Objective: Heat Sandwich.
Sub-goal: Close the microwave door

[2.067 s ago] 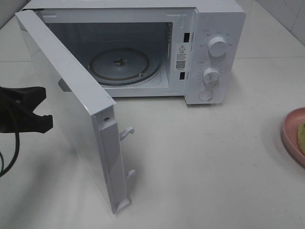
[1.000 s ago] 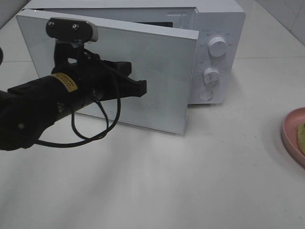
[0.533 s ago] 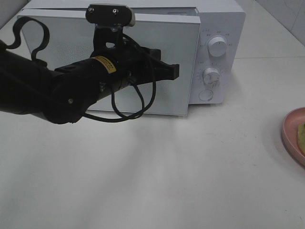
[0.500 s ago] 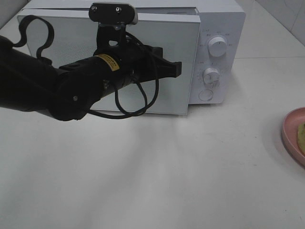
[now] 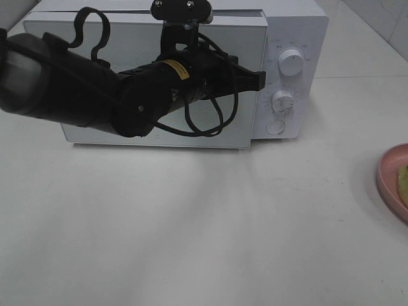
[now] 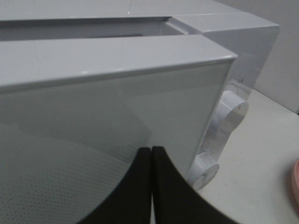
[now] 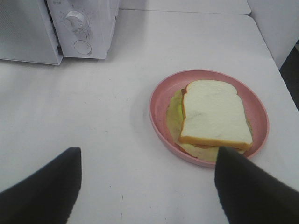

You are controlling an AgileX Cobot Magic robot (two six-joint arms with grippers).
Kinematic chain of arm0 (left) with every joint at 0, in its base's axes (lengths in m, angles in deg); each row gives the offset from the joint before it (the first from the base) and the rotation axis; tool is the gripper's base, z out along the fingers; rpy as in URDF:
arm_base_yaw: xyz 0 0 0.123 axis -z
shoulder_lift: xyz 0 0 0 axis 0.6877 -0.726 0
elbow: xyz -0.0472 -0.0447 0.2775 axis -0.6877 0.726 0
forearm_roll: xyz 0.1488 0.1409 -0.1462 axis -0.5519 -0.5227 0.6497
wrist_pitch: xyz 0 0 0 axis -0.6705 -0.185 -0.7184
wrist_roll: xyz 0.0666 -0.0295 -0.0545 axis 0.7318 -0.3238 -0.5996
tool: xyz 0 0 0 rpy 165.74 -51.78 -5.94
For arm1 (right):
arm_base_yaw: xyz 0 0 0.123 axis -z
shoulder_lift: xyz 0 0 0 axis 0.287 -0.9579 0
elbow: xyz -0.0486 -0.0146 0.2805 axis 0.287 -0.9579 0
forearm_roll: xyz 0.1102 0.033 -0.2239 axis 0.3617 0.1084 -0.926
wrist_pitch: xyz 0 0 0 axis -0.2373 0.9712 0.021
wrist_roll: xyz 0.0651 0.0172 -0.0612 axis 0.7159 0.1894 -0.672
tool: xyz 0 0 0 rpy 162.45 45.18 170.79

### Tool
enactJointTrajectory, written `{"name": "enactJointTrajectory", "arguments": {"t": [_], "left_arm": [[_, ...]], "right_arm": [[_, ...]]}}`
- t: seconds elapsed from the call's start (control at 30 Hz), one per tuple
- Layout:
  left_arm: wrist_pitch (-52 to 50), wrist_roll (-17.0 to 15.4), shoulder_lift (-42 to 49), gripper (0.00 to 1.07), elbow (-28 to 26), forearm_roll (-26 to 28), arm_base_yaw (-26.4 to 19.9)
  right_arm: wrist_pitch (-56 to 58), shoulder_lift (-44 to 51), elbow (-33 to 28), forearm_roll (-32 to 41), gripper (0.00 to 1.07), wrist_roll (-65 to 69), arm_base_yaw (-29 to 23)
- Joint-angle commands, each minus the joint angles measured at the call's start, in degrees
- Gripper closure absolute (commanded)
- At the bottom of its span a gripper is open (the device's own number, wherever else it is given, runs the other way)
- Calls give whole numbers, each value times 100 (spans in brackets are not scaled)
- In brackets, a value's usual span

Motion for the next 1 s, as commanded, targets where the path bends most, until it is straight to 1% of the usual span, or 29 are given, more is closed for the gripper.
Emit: {"name": "enactJointTrajectory", "arguments": {"t": [0.03,0.1,0.3,0.57,0.67,0.8,1.0], "left_arm": [[109,143,-52,107,-206,92,-17],[264,258,-160,107,-424,120,-57],[613,384,-304,107,-802,206,-223],[653,378,-418,107,-911,201,-453],[602,390,-458,107,-957,201,-453],[625,424,-705,107,-1180,172,-453],[613,424,-693,107,-1180,172,-441]], "right_arm": [[-23,149,-6,-23,31,-63,46],[-23,149,-6,-23,31,-63,46],[-23,149,-6,-23,31,-63,46],[-23,149,-6,-23,31,-63,46],[-23,149,-6,-23,31,-63,46],[-23,149,-6,-23,31,-63,46],[-23,149,-6,-23,31,-63,46]]}}
